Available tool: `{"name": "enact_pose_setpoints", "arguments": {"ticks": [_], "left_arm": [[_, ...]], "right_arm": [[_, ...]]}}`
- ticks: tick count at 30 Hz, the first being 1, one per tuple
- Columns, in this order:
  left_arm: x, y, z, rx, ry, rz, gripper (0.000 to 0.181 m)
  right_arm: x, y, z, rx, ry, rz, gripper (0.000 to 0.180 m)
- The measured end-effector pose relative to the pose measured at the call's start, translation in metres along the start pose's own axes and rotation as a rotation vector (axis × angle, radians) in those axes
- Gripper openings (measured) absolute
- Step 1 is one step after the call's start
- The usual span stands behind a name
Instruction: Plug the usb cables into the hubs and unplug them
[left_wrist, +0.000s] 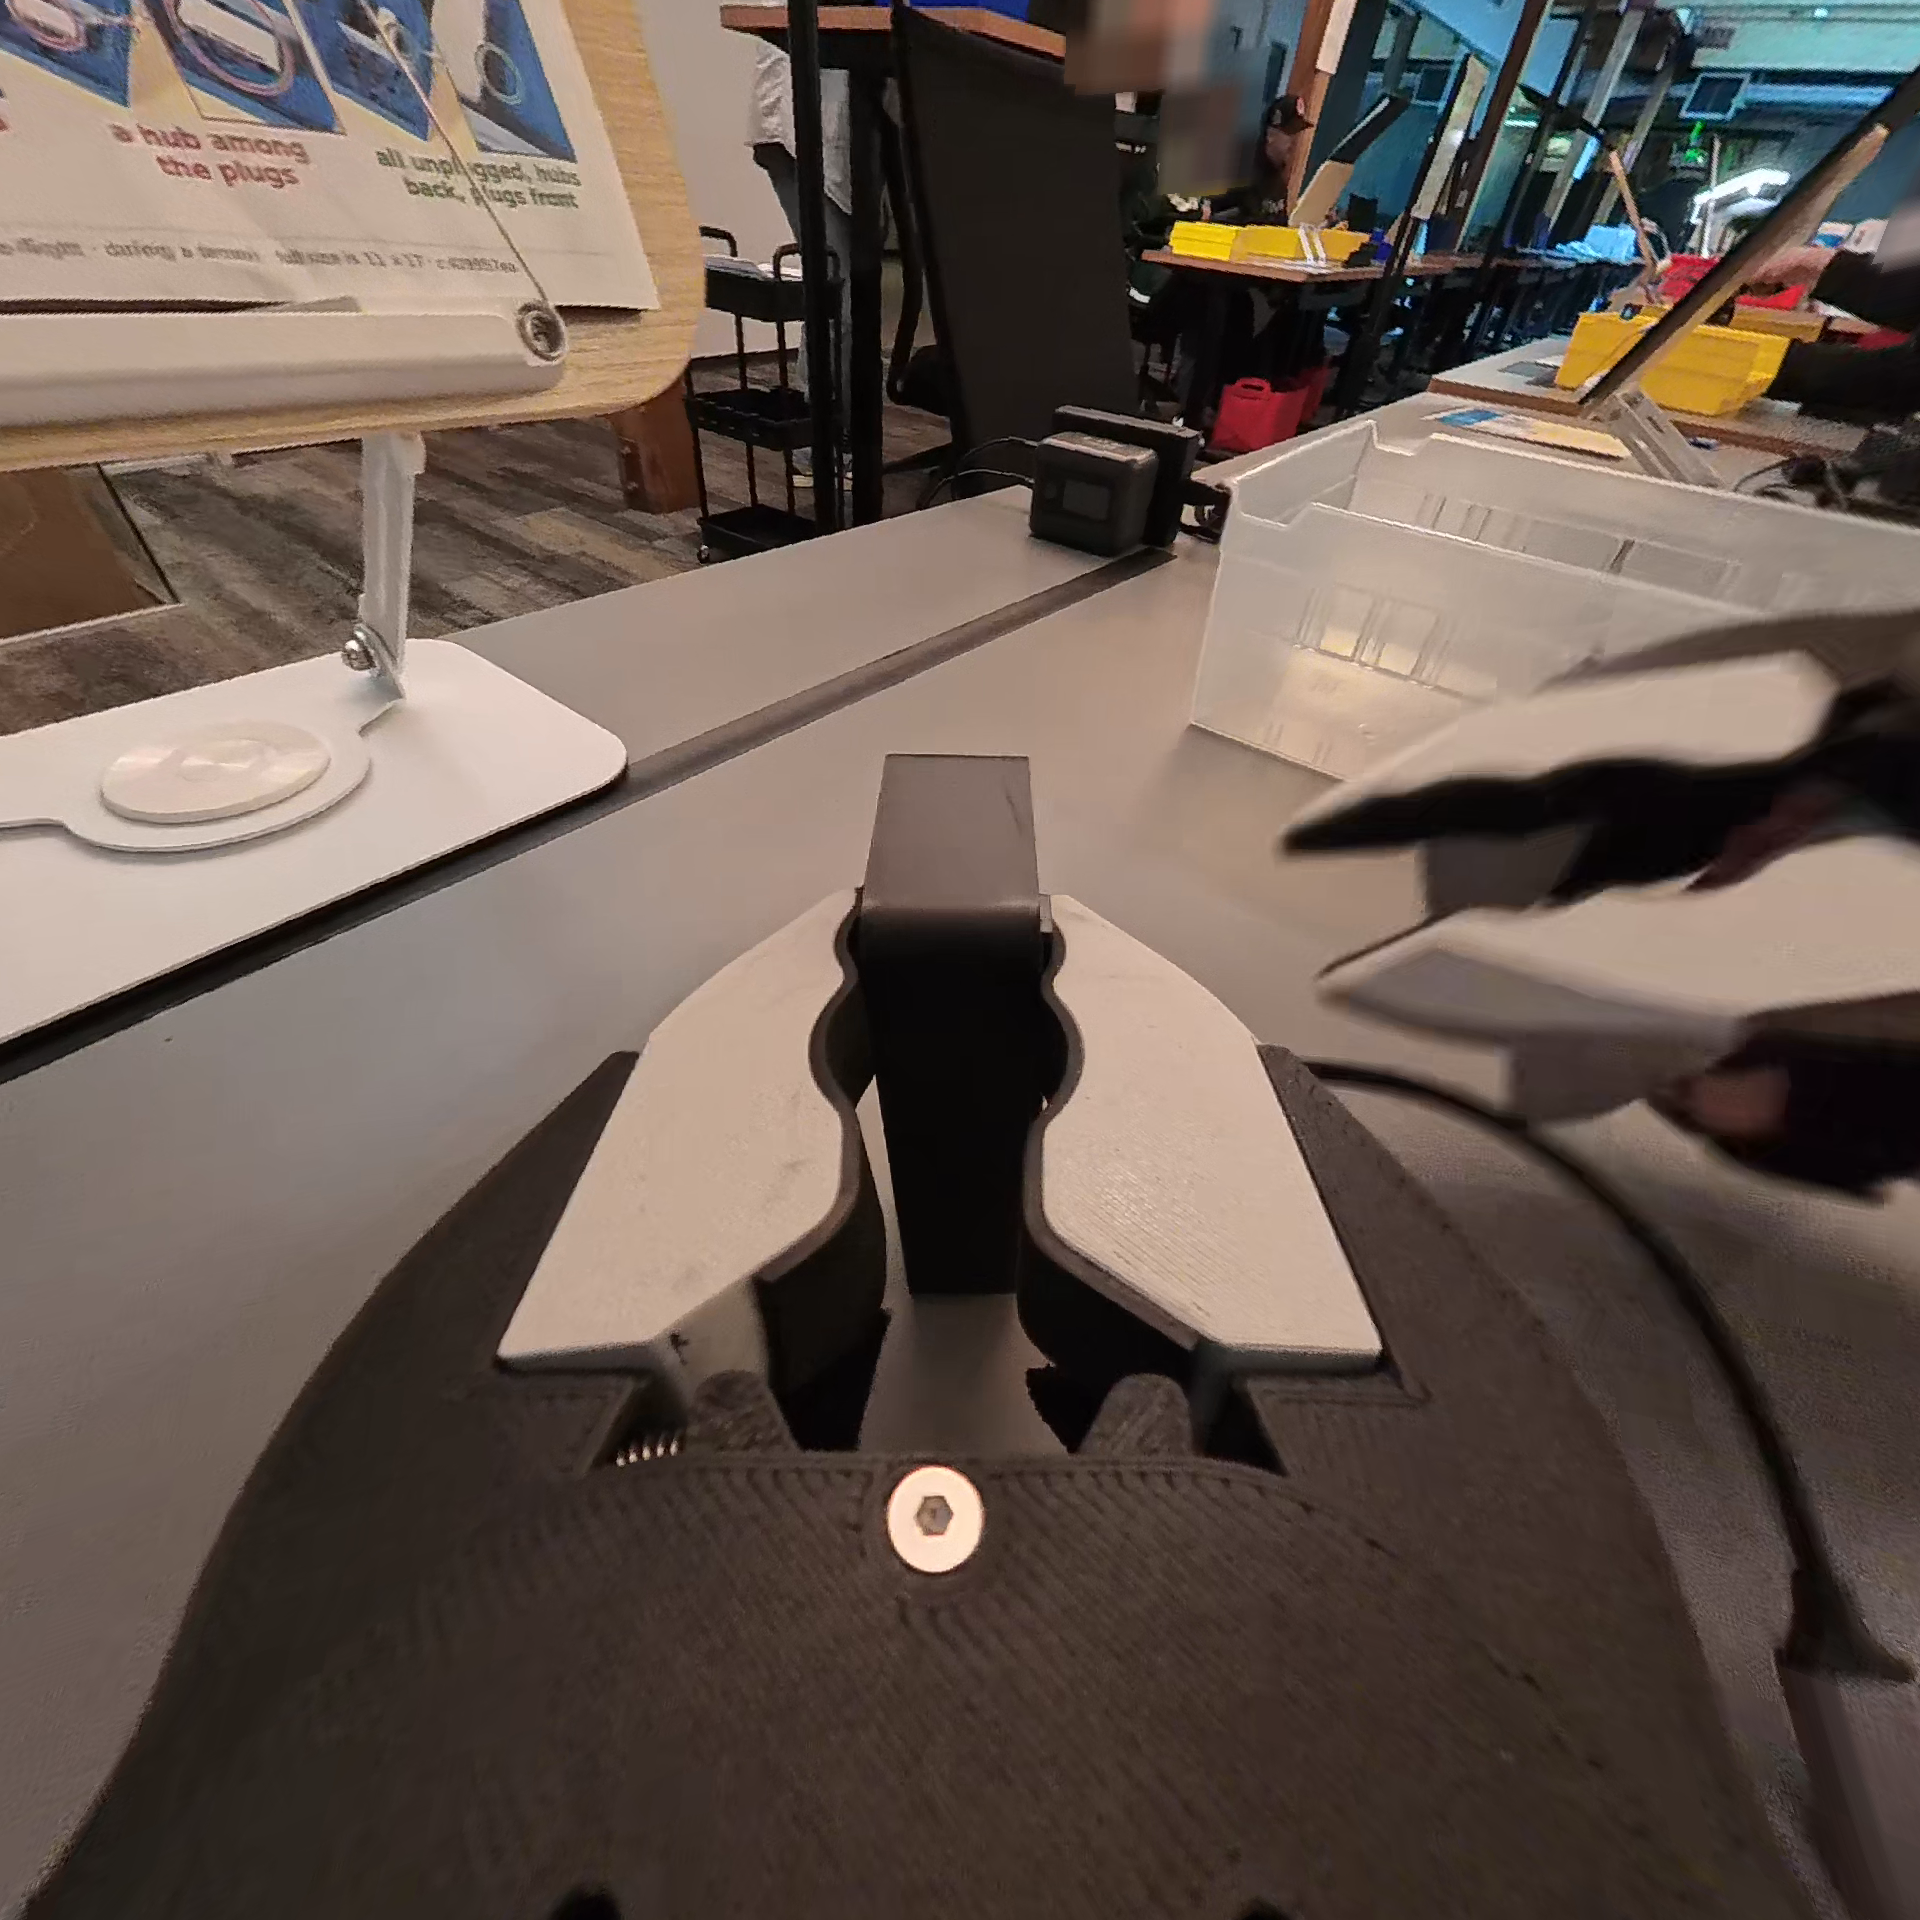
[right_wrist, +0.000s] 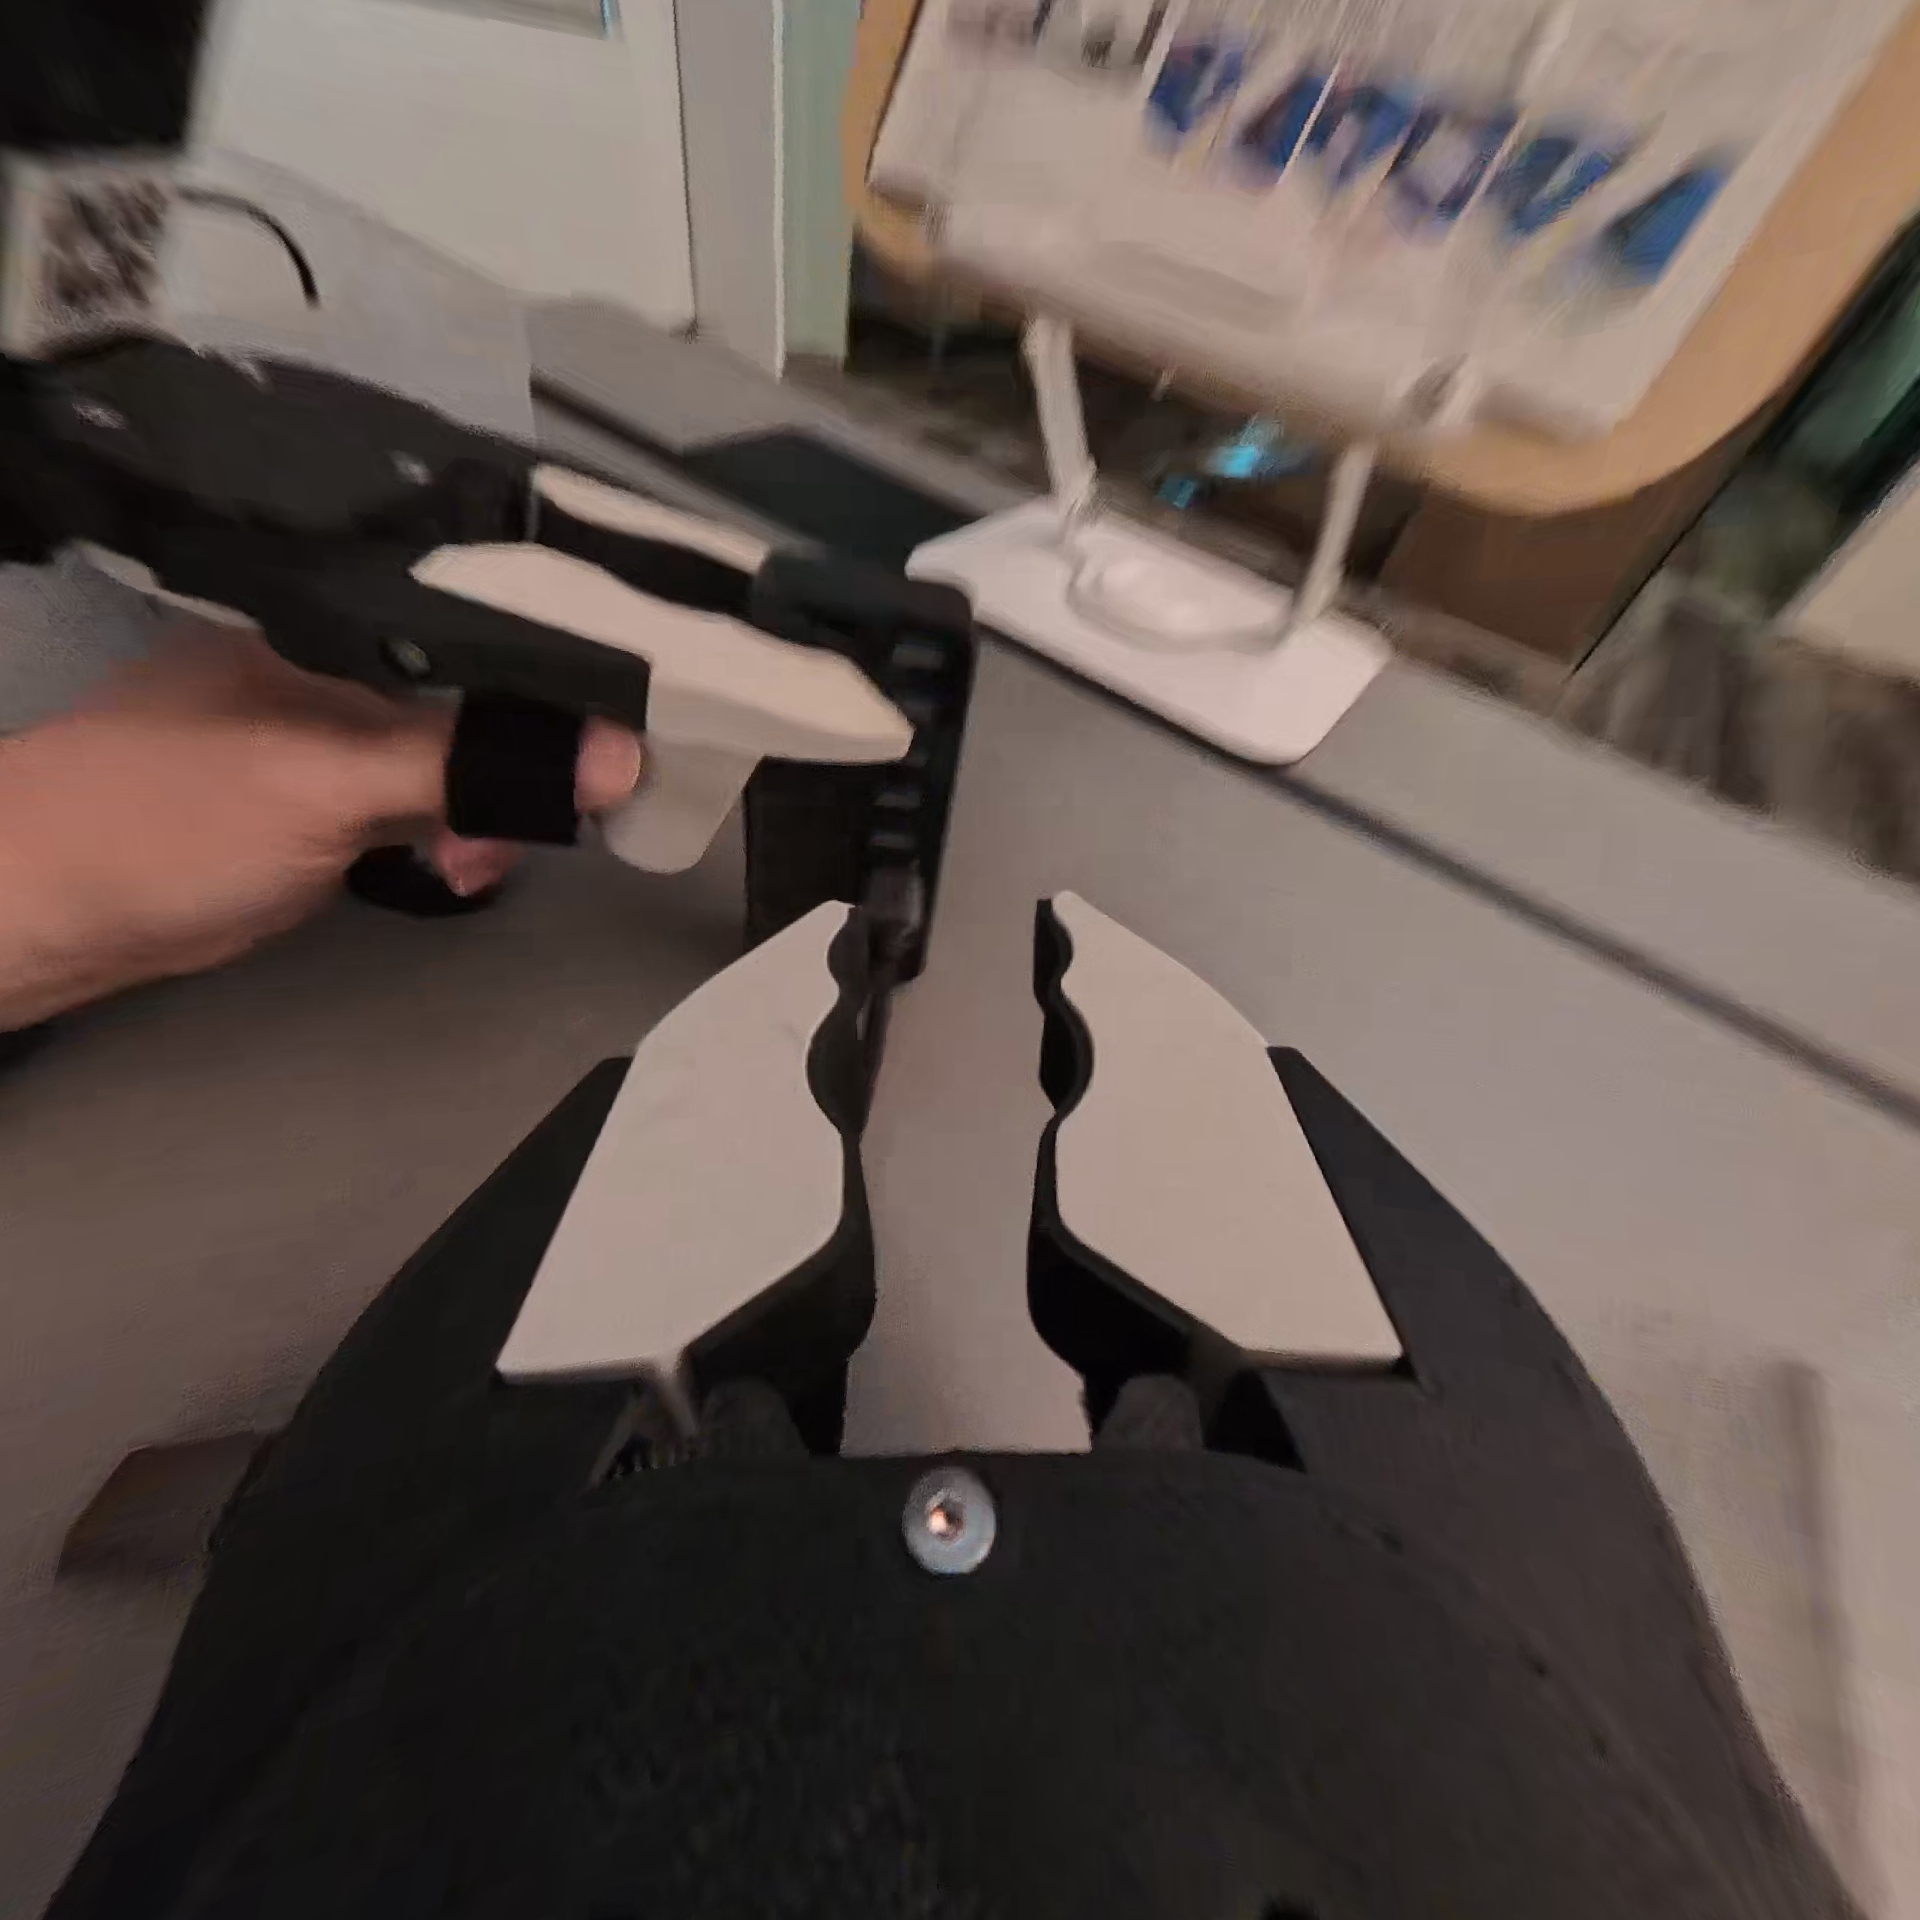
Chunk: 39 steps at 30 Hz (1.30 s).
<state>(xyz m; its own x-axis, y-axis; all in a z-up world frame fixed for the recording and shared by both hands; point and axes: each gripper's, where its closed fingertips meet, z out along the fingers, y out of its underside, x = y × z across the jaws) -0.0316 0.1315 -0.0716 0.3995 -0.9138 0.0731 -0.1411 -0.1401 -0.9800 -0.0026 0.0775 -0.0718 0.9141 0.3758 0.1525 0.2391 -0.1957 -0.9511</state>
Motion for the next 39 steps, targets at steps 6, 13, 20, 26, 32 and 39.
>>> {"name": "enact_pose_setpoints", "arguments": {"ticks": [6, 13, 20, 26, 32, 39], "left_arm": [[-0.001, 0.000, 0.001, 0.001, -0.004, 0.001, 0.026], [0.003, 0.001, 0.003, -0.004, -0.012, 0.059, 0.026], [0.003, 0.000, 0.004, -0.003, -0.010, 0.049, 0.026], [0.003, 0.001, 0.004, -0.003, -0.010, 0.045, 0.026], [0.002, 0.000, 0.003, 0.001, -0.022, 0.038, 0.026], [0.008, 0.001, 0.006, -0.011, -0.087, 0.170, 0.026]], "right_arm": [[-0.023, 0.005, 0.044, -0.069, -0.144, 0.254, 0.029], [-0.011, 0.013, 0.047, -0.125, -0.024, 0.142, 0.019], [-0.012, 0.028, 0.053, -0.179, -0.069, 0.171, 0.029], [-0.013, 0.031, 0.058, -0.214, -0.052, 0.127, 0.020], [-0.013, 0.031, 0.059, -0.217, -0.043, 0.113, 0.019], [-0.010, 0.036, 0.056, -0.243, -0.012, 0.116, 0.020]]}}
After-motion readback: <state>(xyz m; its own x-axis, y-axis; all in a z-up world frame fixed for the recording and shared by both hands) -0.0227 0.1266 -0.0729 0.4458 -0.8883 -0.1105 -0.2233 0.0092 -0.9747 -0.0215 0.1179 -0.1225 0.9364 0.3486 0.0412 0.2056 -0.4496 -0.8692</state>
